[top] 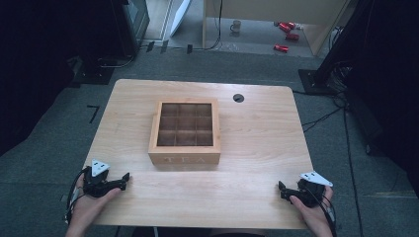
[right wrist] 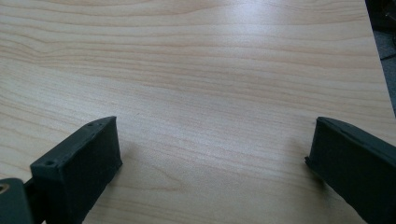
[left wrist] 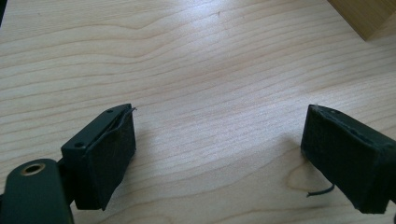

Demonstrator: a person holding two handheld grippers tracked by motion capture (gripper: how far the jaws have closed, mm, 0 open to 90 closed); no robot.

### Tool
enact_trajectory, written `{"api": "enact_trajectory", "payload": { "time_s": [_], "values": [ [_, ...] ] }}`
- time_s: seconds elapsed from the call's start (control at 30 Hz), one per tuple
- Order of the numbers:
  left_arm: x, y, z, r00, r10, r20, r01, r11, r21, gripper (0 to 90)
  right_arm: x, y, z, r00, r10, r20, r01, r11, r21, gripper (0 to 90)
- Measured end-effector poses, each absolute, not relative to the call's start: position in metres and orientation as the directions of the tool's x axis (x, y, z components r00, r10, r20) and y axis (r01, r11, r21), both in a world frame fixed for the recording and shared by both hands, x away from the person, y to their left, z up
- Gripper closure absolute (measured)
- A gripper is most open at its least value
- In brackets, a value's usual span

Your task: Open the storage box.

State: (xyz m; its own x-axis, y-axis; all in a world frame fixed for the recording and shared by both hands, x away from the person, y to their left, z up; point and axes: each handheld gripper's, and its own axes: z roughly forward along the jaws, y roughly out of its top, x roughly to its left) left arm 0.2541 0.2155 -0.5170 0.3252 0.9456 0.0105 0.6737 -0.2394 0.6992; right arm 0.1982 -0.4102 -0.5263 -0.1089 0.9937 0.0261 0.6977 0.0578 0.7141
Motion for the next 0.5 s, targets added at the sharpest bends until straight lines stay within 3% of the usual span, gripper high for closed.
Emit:
{"api": "enact_trajectory", "payload": {
  "time_s": [0.2, 0.33, 0.5],
  "values": [
    [0.255, 0.215, -0.513, 0.32, 0.947, 0.007, 0.686, -0.237, 0.688, 14.7, 0.198, -0.41, -0.526, -0.108, 0.994, 0.027, 0.698, 0.057, 0.714, 1.6],
    [0.251, 0.197, -0.5, 0.36, 0.932, 0.045, 0.633, -0.28, 0.722, 14.6, 0.198, -0.41, -0.526, -0.108, 0.994, 0.027, 0.698, 0.057, 0.714, 1.6],
    [0.249, 0.182, -0.49, 0.399, 0.917, 0.007, 0.612, -0.272, 0.743, 14.7, 0.198, -0.41, -0.526, -0.108, 0.994, 0.027, 0.698, 0.057, 0.714, 1.6]
  ]
}}
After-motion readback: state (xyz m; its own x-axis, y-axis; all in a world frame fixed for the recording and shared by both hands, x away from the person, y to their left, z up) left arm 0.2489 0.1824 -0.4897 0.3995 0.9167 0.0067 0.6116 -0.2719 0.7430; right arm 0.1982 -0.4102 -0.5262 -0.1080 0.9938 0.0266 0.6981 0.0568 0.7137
